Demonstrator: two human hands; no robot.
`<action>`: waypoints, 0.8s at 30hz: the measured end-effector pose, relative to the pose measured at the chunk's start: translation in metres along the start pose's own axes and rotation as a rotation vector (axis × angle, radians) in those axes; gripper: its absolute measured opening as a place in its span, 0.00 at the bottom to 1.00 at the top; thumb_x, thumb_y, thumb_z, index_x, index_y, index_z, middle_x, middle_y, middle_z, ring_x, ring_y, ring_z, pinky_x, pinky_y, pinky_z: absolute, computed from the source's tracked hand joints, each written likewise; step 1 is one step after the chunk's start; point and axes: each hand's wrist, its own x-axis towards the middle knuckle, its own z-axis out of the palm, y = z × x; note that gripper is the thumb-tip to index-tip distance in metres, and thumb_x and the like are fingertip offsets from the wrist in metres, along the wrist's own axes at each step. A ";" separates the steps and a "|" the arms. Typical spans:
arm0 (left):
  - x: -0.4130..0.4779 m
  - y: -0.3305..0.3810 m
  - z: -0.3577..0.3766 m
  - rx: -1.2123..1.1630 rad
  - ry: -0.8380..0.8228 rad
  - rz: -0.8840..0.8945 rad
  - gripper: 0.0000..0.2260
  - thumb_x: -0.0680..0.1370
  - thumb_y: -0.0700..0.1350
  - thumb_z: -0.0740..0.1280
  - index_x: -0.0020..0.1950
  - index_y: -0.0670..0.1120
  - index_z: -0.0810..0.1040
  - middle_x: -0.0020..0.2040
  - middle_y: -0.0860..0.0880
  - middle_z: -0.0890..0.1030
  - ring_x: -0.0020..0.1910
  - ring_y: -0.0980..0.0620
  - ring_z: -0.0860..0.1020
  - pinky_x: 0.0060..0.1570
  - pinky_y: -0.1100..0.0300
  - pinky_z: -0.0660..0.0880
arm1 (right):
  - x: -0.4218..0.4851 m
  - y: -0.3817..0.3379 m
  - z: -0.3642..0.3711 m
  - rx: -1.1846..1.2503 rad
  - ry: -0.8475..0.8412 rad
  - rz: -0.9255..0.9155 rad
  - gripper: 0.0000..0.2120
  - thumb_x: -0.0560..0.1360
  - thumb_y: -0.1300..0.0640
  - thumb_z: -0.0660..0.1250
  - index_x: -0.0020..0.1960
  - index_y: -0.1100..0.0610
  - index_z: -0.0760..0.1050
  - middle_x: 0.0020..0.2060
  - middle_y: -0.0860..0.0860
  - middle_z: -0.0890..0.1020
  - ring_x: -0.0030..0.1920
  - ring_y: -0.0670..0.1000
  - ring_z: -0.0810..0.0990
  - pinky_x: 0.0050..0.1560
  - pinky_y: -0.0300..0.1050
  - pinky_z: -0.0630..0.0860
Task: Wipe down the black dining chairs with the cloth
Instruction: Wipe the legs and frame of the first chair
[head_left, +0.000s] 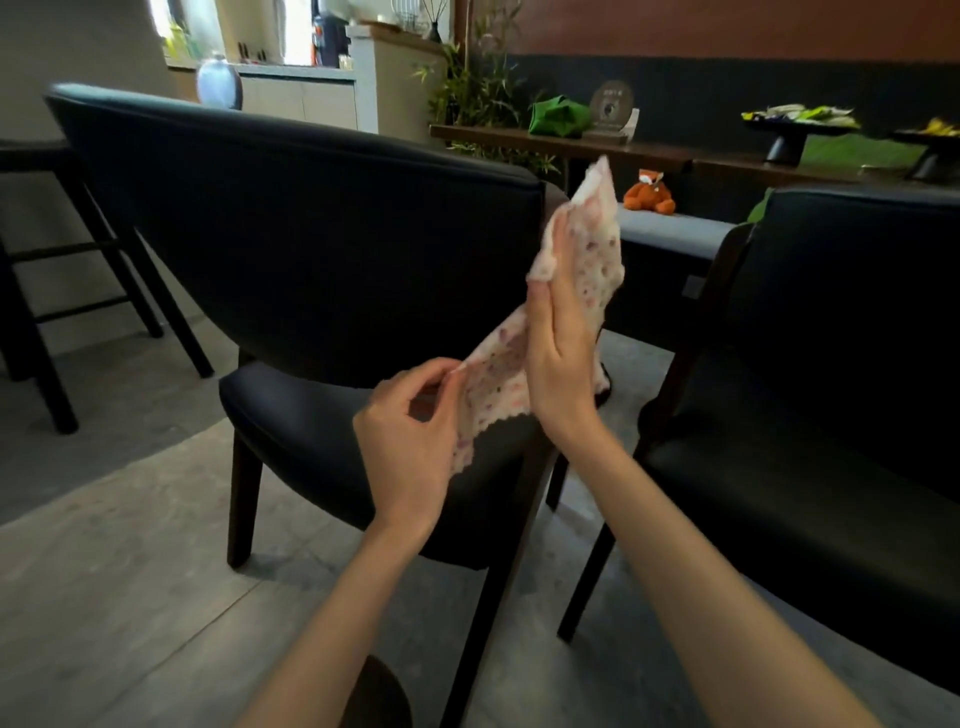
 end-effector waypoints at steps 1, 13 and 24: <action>0.003 0.000 -0.003 0.023 0.004 0.013 0.06 0.76 0.45 0.71 0.52 0.53 0.81 0.43 0.64 0.79 0.45 0.60 0.79 0.45 0.72 0.73 | 0.008 -0.006 -0.001 -0.024 -0.003 -0.042 0.23 0.84 0.59 0.51 0.78 0.61 0.53 0.77 0.53 0.57 0.77 0.45 0.53 0.77 0.39 0.48; -0.016 -0.013 -0.022 0.042 -0.201 -0.055 0.05 0.75 0.48 0.71 0.51 0.54 0.82 0.43 0.62 0.81 0.45 0.62 0.79 0.46 0.70 0.74 | -0.031 0.002 -0.020 -0.236 0.122 -0.013 0.10 0.81 0.58 0.63 0.43 0.55 0.79 0.26 0.46 0.69 0.26 0.42 0.66 0.29 0.34 0.61; -0.074 -0.032 -0.021 0.101 -0.747 -0.278 0.02 0.76 0.48 0.70 0.48 0.52 0.80 0.42 0.58 0.81 0.43 0.62 0.79 0.42 0.71 0.74 | -0.139 0.030 -0.084 -0.225 0.040 0.392 0.13 0.80 0.55 0.63 0.37 0.56 0.75 0.30 0.45 0.75 0.31 0.42 0.73 0.32 0.34 0.67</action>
